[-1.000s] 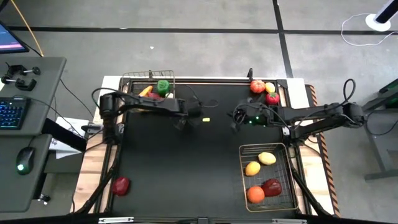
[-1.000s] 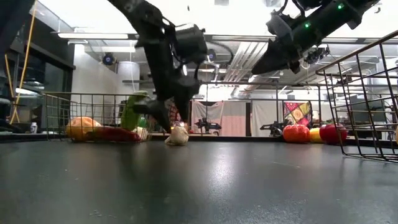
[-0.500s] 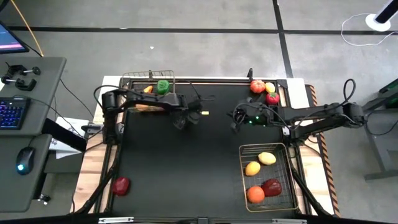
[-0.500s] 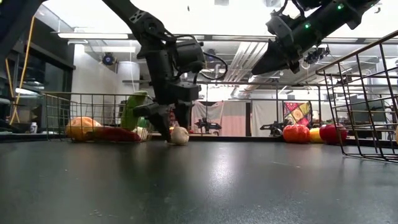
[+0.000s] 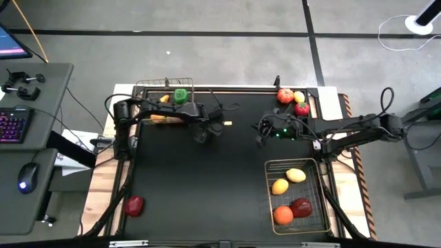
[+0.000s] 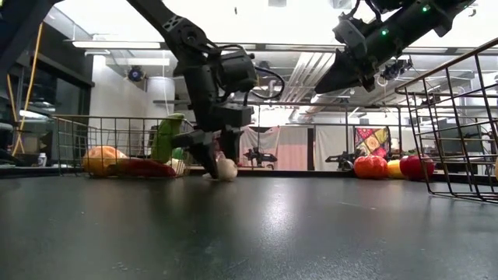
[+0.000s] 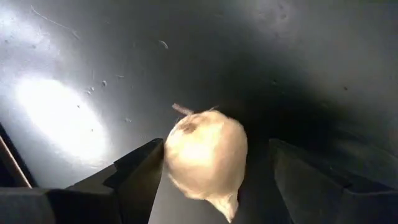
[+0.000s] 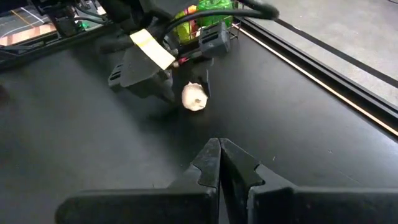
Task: Sort produce into baskets
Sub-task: Put the white garlic into the top wire basket, then put the red apple into the bottom wire basket
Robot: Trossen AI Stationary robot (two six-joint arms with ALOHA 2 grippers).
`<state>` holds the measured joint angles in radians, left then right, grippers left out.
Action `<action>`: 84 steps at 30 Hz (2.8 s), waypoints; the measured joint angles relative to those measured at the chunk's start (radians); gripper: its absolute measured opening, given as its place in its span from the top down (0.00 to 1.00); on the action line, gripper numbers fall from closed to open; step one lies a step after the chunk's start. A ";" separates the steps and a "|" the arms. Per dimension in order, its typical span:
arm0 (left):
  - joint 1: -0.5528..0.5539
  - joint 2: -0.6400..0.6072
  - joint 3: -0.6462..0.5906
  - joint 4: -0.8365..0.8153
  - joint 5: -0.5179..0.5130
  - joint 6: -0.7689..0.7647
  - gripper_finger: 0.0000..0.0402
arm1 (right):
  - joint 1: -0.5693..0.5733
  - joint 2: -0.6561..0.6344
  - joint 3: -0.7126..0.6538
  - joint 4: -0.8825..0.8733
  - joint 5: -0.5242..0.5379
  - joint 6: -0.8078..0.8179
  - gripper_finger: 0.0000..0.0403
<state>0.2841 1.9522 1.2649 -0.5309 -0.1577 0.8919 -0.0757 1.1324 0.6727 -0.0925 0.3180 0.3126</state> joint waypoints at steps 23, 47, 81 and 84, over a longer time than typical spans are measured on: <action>-0.027 -0.192 0.163 -0.321 -0.008 -0.262 0.72 | 0.000 0.000 0.000 0.000 -0.004 0.000 1.00; 0.147 -0.664 -0.046 -0.405 -0.436 -0.707 0.57 | 0.000 0.000 0.000 0.000 -0.004 0.019 1.00; -0.219 -0.644 -0.161 -0.686 0.070 -1.472 0.29 | -0.002 0.000 0.000 0.000 0.023 0.020 1.00; -0.437 -0.580 -0.213 -0.690 0.160 -1.643 0.29 | -0.002 0.000 0.000 0.000 0.023 0.020 1.00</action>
<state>-0.1532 1.3723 1.0521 -1.2207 0.0024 -0.7507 -0.0780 1.1324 0.6724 -0.0925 0.3412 0.3322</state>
